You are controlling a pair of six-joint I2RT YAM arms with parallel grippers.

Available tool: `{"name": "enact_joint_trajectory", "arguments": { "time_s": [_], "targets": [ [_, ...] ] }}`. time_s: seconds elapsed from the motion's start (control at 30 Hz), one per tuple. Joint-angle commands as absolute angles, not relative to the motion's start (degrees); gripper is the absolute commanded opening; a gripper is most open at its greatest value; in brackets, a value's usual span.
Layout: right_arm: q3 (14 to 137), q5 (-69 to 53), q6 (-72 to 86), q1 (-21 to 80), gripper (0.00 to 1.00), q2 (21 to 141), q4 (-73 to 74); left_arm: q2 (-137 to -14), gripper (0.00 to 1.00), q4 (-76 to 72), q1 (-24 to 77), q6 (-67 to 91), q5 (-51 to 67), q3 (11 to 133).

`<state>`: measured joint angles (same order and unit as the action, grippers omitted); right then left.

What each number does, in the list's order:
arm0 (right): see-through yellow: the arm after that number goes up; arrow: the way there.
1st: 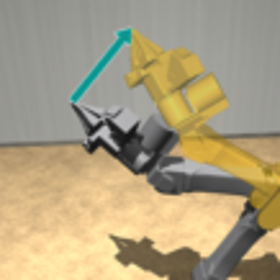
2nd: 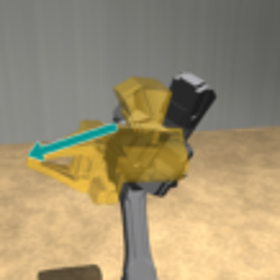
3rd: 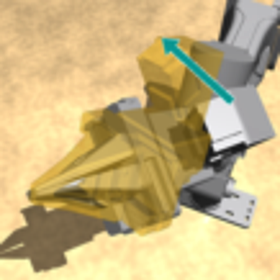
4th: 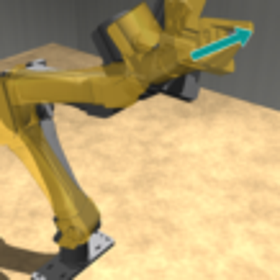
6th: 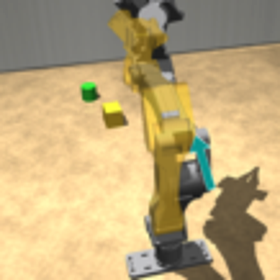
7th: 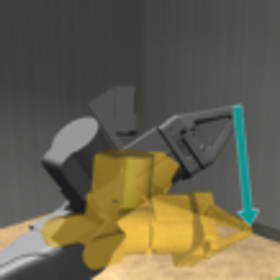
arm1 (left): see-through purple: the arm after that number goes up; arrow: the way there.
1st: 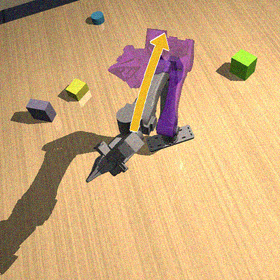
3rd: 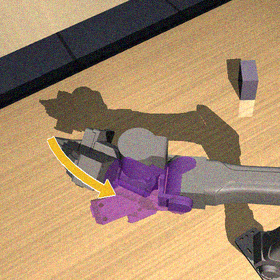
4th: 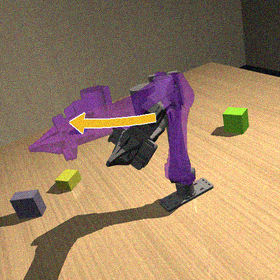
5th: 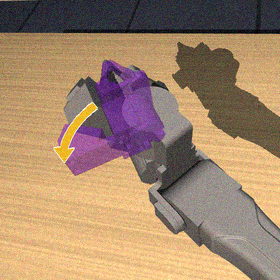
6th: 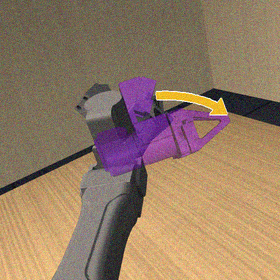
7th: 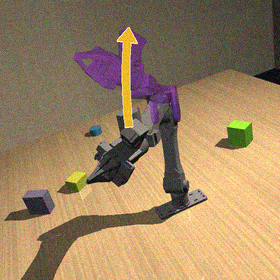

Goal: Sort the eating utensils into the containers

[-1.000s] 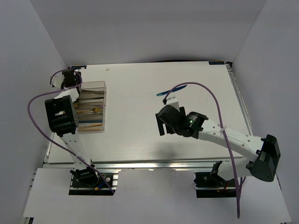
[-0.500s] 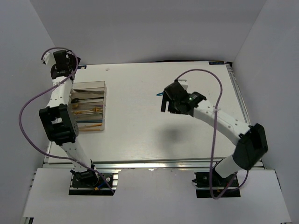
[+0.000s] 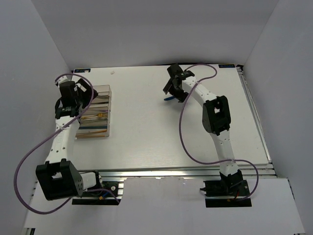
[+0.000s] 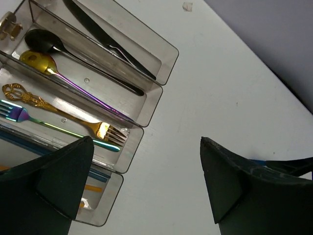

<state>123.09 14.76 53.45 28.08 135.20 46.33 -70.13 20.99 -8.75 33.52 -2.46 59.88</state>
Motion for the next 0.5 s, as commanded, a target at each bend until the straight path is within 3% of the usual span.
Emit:
{"name": "enact_joint_trajectory", "arguments": {
  "time_s": [0.0, 0.1, 0.27, 0.47],
  "targets": [
    [124.29, 20.82, 62.65, 27.51, 0.89, 134.56, 53.53, -74.43, 0.98, 20.2, -8.44, 30.5, -1.06, 60.02],
    [122.51, 22.32, 62.67, 27.16, 0.89, 135.87, 50.01, -76.29, 0.98, 17.59, -8.53, 31.46, 2.98, 58.37],
    [135.69, 26.1, 61.26, 27.42, 0.89, 144.92, 58.09, -78.13, 0.98, 15.12, -8.52, 33.83, 8.61, 56.52],
    [129.19, 28.47, 58.1, 27.6, 0.89, 143.87, 52.64, -78.22, 0.98, 13.1, -8.53, 35.16, 10.98, 55.2]
  ]
}}
